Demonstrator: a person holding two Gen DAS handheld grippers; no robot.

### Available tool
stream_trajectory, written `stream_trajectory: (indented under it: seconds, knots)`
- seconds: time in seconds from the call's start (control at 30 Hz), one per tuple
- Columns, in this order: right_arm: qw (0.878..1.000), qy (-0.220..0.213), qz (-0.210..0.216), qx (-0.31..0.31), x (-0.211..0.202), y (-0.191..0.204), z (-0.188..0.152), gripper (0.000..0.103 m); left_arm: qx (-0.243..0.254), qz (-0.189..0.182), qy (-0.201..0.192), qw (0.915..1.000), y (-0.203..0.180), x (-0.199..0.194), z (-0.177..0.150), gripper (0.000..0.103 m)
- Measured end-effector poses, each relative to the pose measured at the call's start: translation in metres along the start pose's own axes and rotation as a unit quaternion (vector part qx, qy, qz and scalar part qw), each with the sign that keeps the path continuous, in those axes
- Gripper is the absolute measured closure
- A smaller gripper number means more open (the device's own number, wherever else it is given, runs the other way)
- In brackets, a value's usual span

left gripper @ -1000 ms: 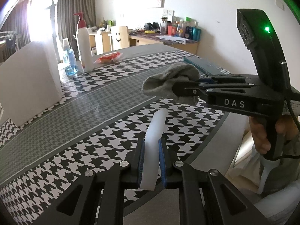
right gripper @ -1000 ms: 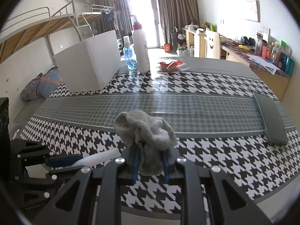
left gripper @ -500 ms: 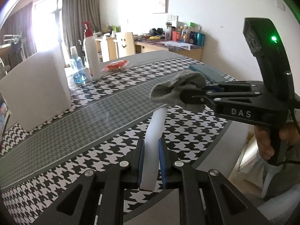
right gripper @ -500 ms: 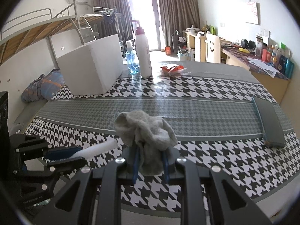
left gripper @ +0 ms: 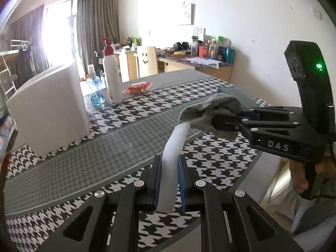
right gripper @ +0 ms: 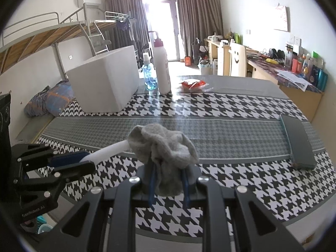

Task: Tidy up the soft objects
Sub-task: 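Position the left tool fingers around the white foam stick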

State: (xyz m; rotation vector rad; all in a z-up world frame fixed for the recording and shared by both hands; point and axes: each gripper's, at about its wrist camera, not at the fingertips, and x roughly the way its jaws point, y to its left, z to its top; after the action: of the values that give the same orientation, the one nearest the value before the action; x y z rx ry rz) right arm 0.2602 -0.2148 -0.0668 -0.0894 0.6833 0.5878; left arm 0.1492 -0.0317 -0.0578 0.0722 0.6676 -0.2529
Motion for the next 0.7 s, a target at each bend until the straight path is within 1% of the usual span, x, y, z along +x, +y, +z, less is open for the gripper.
stream_trajectory:
  seconds: [0.13,0.33,0.7]
  knots:
    - [1.000,-0.010,0.000,0.007,-0.005,0.000,0.004,0.078,-0.002,0.004,-0.011,0.9999,0.005,-0.003,0.006,0.087]
    - [1.000,-0.020,-0.003,0.003,-0.008,0.003,0.011,0.078,-0.024,0.028,-0.031,0.9988,0.013,-0.005,0.017,0.087]
    - [0.999,-0.040,-0.005,0.007,-0.015,0.001,0.024,0.078,-0.038,0.042,-0.052,0.9970,0.027,-0.015,0.031,0.087]
